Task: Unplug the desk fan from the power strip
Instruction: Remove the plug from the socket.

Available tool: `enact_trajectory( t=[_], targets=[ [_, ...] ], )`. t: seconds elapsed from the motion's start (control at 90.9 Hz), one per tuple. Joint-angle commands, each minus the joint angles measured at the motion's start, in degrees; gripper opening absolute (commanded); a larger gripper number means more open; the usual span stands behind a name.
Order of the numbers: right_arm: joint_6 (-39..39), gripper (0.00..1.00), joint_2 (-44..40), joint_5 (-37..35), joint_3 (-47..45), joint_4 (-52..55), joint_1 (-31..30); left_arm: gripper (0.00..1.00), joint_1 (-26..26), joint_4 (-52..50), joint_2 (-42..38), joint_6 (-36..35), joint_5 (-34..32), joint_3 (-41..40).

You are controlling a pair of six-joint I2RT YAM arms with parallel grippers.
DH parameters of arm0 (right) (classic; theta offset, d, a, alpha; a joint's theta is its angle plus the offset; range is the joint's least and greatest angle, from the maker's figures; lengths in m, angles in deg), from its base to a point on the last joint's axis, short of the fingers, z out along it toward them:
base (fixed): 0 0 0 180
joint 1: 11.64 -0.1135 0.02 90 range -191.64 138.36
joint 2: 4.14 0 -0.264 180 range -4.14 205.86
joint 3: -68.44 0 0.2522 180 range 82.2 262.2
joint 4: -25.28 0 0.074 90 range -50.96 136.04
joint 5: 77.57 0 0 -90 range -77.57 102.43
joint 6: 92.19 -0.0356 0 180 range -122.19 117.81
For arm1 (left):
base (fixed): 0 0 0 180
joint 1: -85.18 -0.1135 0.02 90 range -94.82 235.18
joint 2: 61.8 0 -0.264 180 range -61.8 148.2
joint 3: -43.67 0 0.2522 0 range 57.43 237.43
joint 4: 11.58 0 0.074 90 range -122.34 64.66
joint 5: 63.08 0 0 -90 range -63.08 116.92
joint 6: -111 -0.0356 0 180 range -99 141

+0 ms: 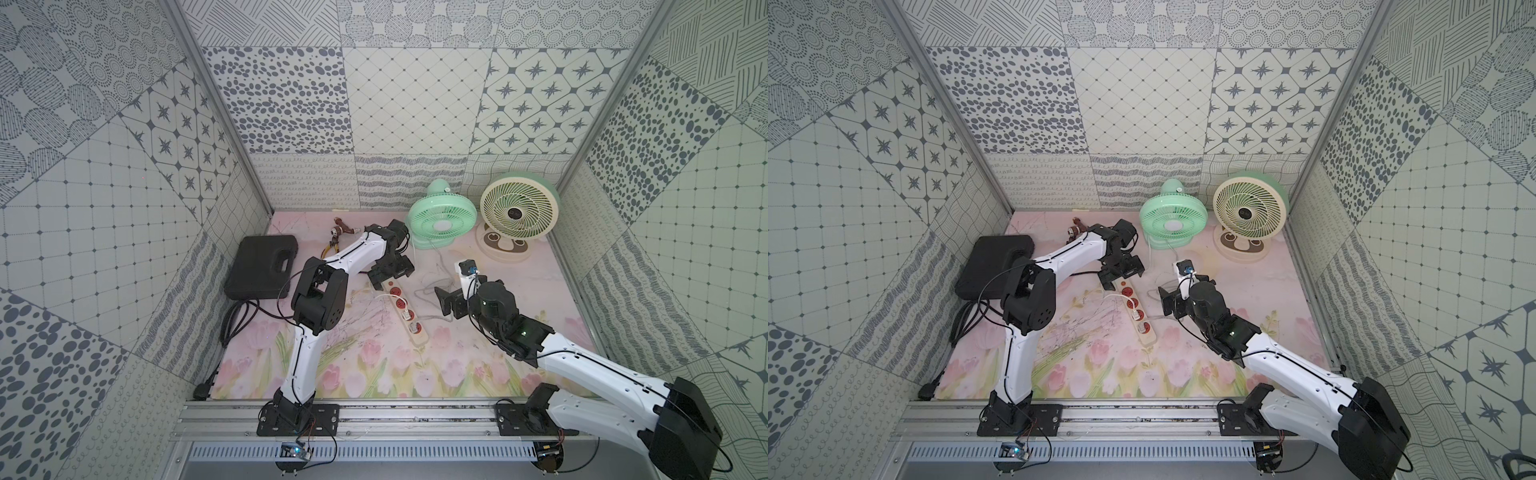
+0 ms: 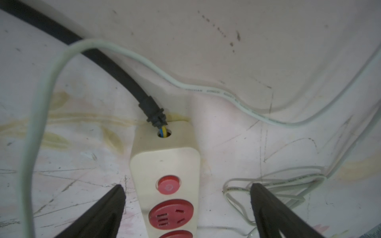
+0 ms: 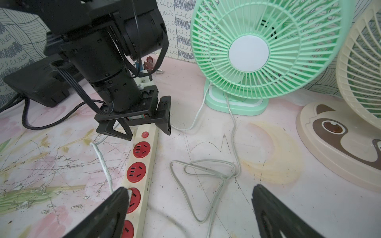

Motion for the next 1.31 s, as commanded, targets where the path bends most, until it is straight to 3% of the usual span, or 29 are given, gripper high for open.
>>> enact_trajectory(
  t=[0.0, 0.187, 0.495, 0.748, 1.299],
  targets=[
    [-1.7, 0.97, 1.2, 0.5, -0.9, -2.8, -0.2, 0.97, 0.2, -7.4, 2.5, 0.0, -1.7, 2.1],
    [-2.6, 0.97, 2.1, 1.6, -0.8, -2.7, -0.2, 0.89, 0.1, -6.5, 4.4, 0.0, -1.5, 2.5],
    [-3.3, 0.97, 1.1, 3.9, -1.5, -1.5, -0.3, 0.34, 0.1, -7.8, 6.3, -0.2, -3.3, 3.5],
    [-3.4, 0.97, -1.2, 5.9, -2.7, -0.4, -0.3, 0.01, 0.2, -7.3, 7.6, -0.9, -2.0, 3.8],
    [-2.6, 0.97, 1.9, 11.2, -1.3, 2.2, -2.4, 0.0, -1.4, -4.0, 8.2, 0.5, 6.1, 1.7]
  ],
)
